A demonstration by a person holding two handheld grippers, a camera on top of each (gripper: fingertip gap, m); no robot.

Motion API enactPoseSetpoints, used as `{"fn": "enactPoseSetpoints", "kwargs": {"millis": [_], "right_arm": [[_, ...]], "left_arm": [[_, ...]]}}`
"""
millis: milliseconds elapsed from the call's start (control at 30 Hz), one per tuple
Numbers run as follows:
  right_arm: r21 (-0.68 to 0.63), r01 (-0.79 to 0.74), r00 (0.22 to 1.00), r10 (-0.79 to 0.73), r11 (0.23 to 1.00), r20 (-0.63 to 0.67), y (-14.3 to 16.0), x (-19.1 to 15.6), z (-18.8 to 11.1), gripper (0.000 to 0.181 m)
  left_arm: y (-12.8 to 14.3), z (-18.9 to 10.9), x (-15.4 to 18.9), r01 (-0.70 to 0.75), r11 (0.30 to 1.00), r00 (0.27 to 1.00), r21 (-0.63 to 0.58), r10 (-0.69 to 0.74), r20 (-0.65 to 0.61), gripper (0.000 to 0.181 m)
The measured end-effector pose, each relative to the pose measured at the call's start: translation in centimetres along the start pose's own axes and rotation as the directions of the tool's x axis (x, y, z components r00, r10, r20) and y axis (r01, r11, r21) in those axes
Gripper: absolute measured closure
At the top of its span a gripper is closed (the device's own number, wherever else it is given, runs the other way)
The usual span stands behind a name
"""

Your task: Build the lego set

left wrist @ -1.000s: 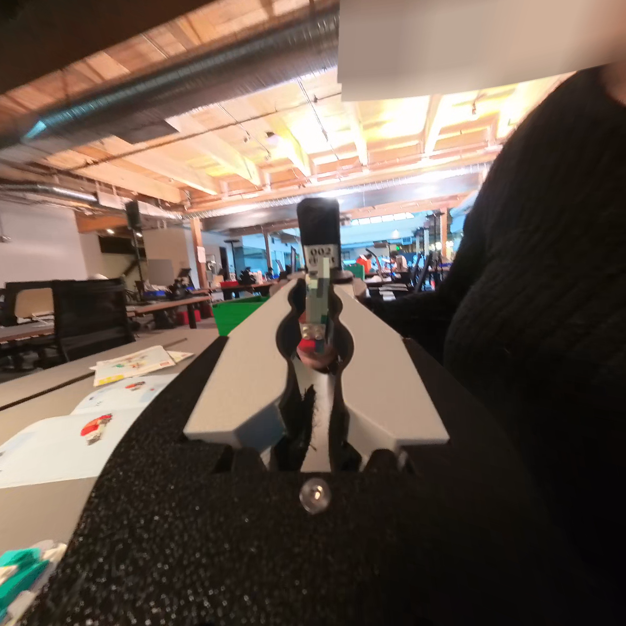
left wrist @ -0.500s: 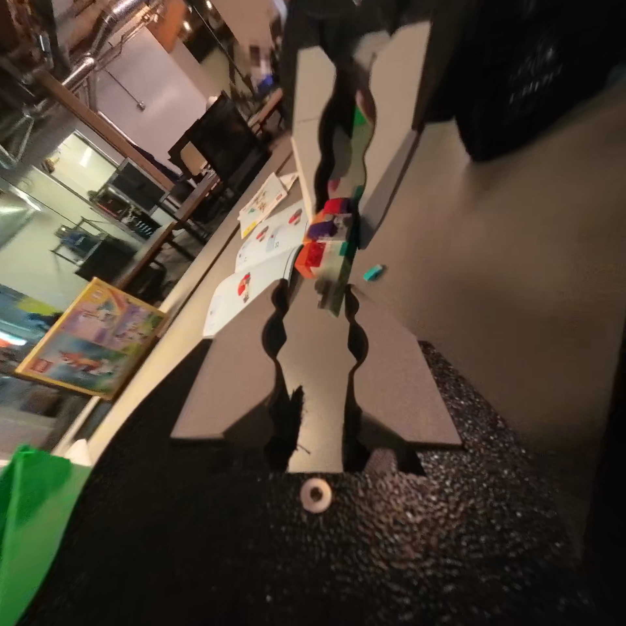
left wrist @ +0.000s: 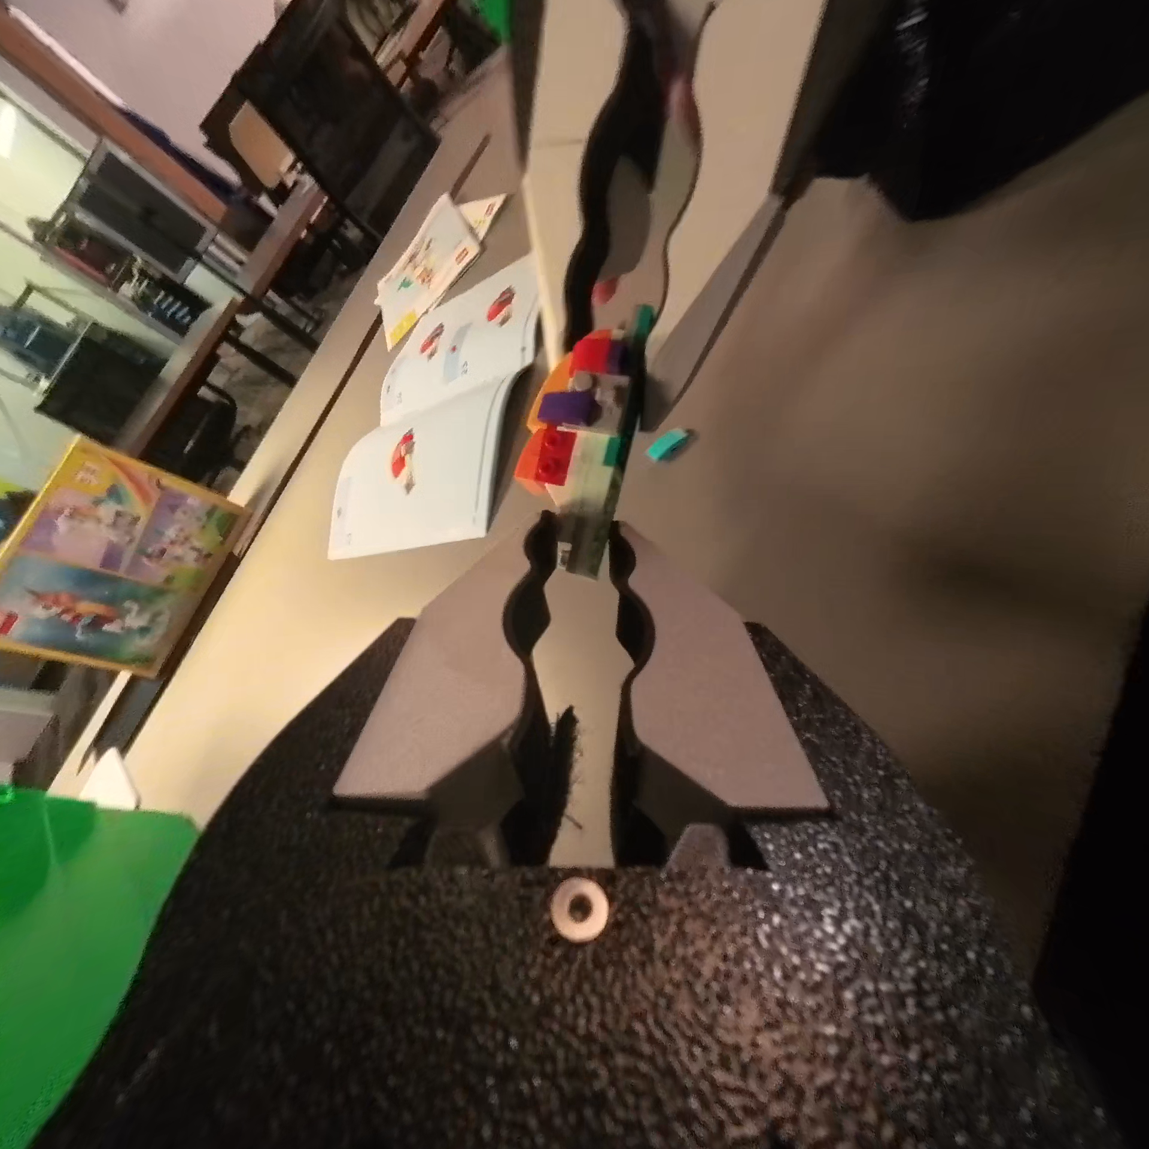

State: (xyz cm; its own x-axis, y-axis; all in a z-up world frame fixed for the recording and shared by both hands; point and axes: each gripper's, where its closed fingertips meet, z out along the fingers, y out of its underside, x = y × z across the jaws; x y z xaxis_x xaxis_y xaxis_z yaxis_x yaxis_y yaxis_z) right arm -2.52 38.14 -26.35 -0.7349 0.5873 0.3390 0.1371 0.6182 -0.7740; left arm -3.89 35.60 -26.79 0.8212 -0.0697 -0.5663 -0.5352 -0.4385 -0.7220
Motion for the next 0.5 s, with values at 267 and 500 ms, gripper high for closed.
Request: {"fn": "enactPoseSetpoints", "kwargs": {"millis": [267, 500], "right_arm": [[-0.104, -0.38, 0.916, 0.358, 0.919, -0.183, 5.6, 0.6, -0.1, 0.141], [-0.148, -0.458, 0.886, 0.439, 0.876, -0.149, 6.2, -0.3, 0.6, 0.151]], "left_arm": [[3.9, 0.4, -3.8, 0.084, 0.989, 0.984, -0.124, -0.062, 0.168, 0.168], [4.9, 1.6, -3.3, 0.099, 0.989, 0.977, -0.112, -0.075, 0.197, 0.168]]}}
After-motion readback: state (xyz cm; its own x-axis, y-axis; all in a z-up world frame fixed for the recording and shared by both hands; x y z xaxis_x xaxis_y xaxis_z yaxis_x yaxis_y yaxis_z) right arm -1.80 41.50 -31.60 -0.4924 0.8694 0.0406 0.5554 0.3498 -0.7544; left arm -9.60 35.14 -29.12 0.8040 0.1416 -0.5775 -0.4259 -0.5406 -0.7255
